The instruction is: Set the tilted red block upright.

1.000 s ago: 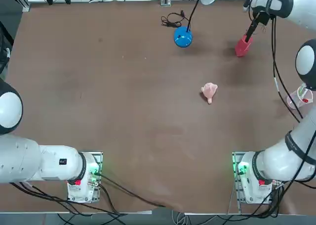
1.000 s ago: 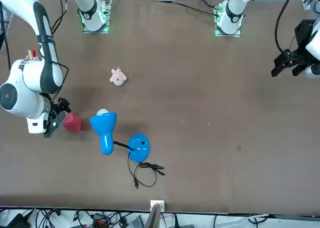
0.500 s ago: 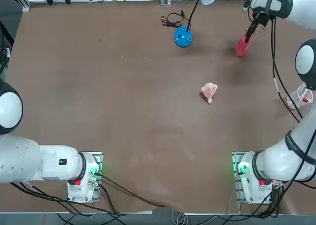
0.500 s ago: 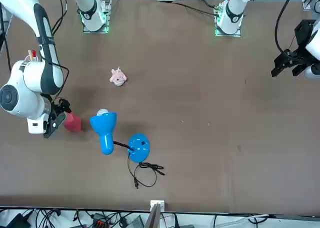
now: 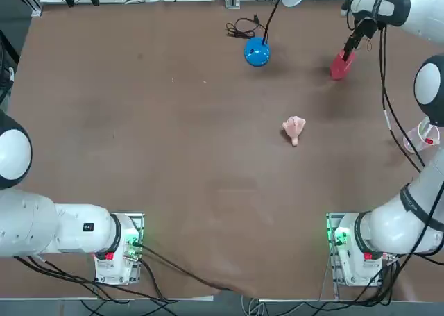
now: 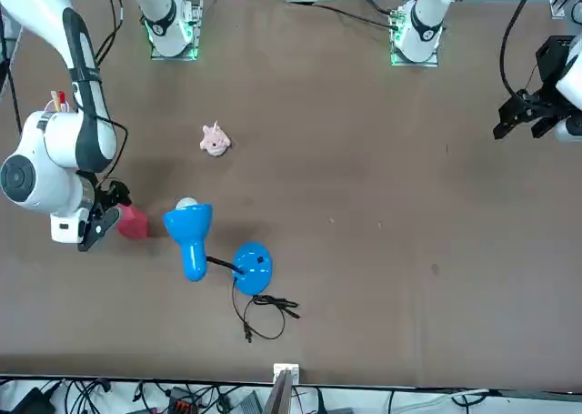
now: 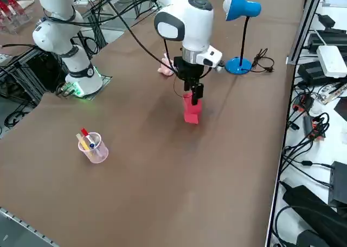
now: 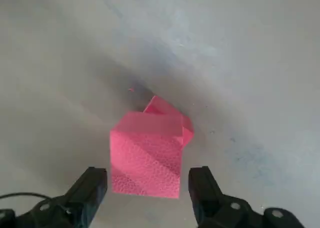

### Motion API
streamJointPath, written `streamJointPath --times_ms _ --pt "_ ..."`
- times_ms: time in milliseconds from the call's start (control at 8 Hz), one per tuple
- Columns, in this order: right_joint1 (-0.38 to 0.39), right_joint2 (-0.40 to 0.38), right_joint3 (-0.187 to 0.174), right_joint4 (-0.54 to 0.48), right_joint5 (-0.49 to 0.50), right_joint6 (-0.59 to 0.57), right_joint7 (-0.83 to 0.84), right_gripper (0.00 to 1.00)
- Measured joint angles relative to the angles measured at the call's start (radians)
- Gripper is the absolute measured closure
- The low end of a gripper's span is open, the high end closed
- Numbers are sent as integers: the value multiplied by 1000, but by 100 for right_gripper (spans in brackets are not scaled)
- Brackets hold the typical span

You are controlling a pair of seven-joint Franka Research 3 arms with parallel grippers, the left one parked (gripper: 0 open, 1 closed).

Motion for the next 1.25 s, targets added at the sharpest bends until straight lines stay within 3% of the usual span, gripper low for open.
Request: streamJointPath --times_ms 1250 --pt "4 34 3 -21 -23 47 26 1"
